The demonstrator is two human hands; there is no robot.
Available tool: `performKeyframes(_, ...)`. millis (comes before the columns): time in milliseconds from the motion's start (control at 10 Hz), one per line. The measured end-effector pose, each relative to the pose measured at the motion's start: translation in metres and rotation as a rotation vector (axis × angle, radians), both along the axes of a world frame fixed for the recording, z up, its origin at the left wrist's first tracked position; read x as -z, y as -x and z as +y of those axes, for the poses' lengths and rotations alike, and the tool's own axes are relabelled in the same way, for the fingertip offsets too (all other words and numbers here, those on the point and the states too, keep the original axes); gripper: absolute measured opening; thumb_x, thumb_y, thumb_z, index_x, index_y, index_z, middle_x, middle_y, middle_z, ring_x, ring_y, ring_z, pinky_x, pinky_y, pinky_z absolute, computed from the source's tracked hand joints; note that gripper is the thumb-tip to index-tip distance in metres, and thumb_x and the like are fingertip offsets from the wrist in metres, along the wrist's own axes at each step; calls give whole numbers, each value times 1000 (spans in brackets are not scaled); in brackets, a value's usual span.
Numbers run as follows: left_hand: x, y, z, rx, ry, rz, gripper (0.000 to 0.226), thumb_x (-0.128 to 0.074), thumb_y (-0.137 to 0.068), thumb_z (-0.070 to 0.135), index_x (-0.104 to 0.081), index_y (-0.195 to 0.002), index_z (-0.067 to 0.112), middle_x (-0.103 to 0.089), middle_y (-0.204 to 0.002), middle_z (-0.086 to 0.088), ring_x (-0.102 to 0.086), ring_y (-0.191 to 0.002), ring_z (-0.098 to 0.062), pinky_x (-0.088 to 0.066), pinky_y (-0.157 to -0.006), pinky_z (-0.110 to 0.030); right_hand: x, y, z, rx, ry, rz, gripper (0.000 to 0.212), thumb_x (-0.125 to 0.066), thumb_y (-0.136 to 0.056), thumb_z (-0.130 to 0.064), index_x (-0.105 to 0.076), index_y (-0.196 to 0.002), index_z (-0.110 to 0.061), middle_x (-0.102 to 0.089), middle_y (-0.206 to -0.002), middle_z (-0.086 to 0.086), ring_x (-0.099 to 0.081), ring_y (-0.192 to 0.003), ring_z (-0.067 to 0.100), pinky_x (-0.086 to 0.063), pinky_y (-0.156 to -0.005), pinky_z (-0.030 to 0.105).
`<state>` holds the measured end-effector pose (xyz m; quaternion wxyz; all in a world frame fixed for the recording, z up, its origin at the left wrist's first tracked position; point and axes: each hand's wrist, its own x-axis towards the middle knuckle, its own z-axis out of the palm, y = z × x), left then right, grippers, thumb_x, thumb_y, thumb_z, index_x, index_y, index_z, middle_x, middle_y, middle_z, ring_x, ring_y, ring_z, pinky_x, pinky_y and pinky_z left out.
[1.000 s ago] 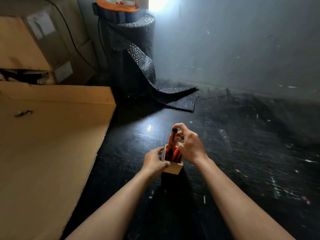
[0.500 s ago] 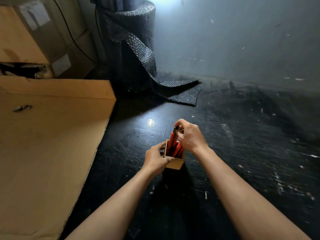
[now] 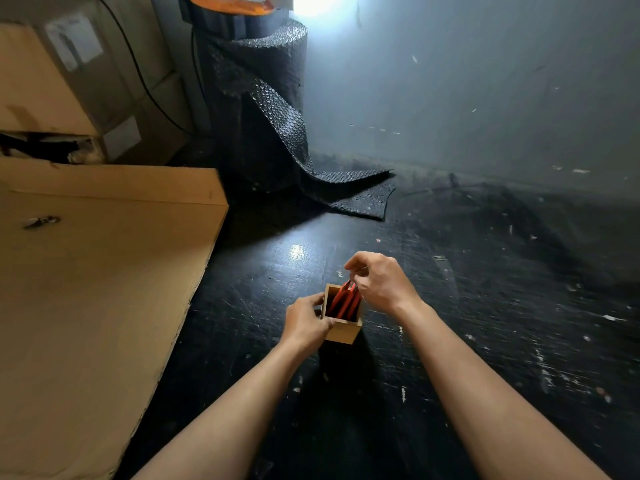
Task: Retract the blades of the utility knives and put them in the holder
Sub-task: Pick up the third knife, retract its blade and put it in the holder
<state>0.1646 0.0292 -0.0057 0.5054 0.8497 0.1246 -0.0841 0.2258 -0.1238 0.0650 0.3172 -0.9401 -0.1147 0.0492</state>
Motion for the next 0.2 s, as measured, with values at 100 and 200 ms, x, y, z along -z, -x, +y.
performKeyframes(100,-5,3,4,-7,-7,5,57,-81,-83,9,-65,-138,16,-72,-132,-8,-69,-119,-22,-55,-104,-40,-16,11,-2,-11,20,-25,18,-63,-92,-15,-72,-107,-16,-76,-104,4,-70,-98,19,-58,-88,36)
performKeyframes(200,-15,18,10,-25,14,8,62,-81,-86,12,-57,-143,8,-66,-140,-11,-66,-125,-24,-54,-105,-39,-48,28,-7,-48,-2,-42,20,-65,-94,-25,-71,-111,-18,-74,-109,3,-68,-101,17,-57,-91,38)
